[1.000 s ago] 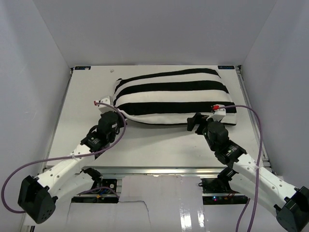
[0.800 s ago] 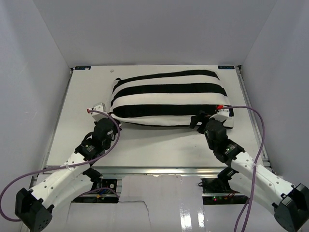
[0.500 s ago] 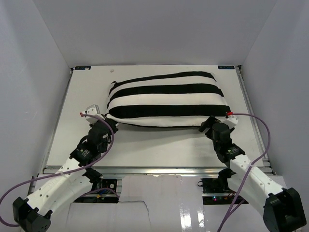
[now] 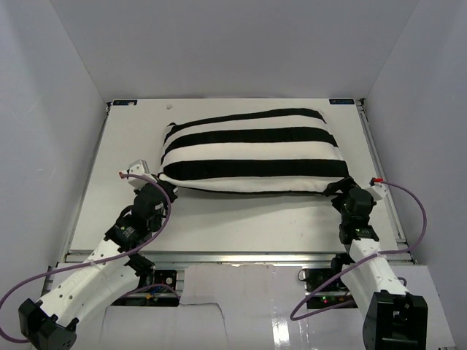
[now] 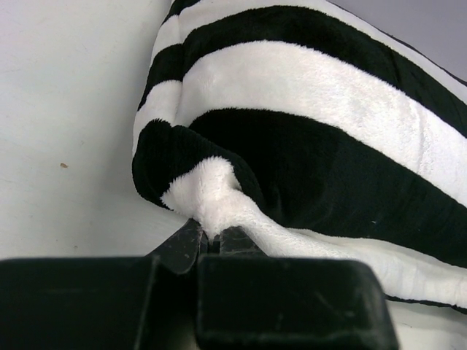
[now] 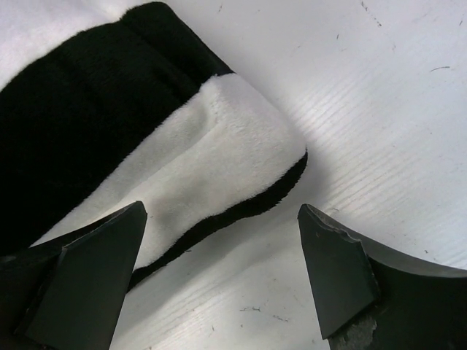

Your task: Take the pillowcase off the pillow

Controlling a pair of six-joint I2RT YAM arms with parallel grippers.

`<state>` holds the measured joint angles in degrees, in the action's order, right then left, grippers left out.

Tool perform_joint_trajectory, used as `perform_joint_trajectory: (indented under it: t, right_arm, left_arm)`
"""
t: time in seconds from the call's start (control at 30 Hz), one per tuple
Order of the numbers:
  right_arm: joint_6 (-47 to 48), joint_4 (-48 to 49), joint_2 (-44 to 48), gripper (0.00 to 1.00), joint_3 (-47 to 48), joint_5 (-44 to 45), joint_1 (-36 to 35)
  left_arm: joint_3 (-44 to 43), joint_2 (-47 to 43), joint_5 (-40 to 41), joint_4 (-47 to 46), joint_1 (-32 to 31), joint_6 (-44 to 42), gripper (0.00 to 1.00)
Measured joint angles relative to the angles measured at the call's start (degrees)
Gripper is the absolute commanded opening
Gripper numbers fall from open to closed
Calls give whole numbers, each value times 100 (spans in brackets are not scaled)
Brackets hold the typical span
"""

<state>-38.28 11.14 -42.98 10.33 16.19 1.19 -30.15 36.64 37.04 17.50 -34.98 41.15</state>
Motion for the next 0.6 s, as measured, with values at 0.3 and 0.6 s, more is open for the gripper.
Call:
perform_joint_trajectory:
  t: [0.3,0.6]
  right_arm:
    - [-20,1683,-450,96,-765,-1091,592]
    - [-83,3211,-1064,79,-791,-1698,807]
  left_arm:
    - [0,-87,-4,46,0,46,0]
    - [0,-166,-48,52,0,70,0]
